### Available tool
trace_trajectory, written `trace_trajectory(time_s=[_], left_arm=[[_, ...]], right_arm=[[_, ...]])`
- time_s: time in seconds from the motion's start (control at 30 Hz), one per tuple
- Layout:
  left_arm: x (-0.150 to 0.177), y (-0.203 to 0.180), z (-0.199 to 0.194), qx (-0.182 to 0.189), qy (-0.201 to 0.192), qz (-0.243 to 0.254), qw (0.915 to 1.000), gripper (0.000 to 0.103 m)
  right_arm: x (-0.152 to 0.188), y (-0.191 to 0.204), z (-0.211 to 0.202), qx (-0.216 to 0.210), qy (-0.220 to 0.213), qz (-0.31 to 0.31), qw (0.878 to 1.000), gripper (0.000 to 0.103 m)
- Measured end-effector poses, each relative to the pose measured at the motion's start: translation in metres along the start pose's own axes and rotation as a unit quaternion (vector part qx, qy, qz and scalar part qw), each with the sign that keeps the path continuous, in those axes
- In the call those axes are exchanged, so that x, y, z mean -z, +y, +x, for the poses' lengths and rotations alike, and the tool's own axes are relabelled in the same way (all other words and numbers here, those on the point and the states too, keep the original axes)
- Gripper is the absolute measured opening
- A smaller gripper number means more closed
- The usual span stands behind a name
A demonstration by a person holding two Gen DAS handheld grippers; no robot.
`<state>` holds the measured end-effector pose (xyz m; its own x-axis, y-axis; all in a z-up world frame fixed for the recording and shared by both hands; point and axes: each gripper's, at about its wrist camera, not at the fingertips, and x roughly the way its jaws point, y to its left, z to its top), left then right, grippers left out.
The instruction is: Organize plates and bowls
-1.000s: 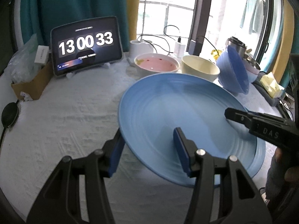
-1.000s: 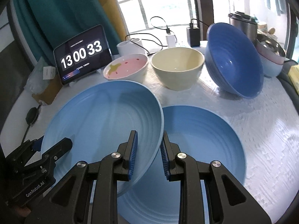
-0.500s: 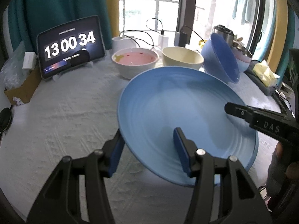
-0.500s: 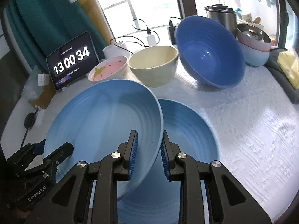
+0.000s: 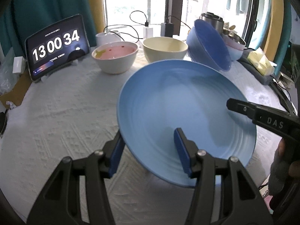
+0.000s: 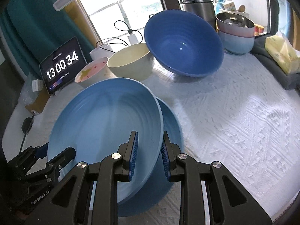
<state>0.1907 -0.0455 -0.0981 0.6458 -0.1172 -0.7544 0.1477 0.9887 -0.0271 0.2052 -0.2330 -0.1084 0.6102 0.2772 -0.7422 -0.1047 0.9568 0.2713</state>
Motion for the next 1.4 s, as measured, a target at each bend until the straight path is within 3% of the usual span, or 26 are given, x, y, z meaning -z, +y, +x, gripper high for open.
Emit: trace_trajectory(time_s=[0.4, 1.0, 1.17, 1.4], left_arm=[[0.005, -0.005, 0.011, -0.003, 0.038, -0.004, 0.9992, 0.055], [0.003, 0.012, 0.005, -0.013, 0.027, -0.030, 0.9991, 0.056], [0.003, 0.013, 0.008, -0.015, 0.032, -0.033, 0.9988, 0.056], [0.003, 0.014, 0.010, -0.017, 0.033, -0.035, 0.9987, 0.056]], right_arm=[[0.006, -0.010, -0.007, 0.004, -0.004, 0.007, 1.000, 0.026], [0.003, -0.008, -0.012, 0.016, -0.013, 0.005, 1.000, 0.027], [0.001, -0.009, -0.024, 0.049, -0.042, -0.009, 0.998, 0.033], [0.000, -0.025, -0.015, 0.057, -0.027, 0.011, 0.998, 0.034]])
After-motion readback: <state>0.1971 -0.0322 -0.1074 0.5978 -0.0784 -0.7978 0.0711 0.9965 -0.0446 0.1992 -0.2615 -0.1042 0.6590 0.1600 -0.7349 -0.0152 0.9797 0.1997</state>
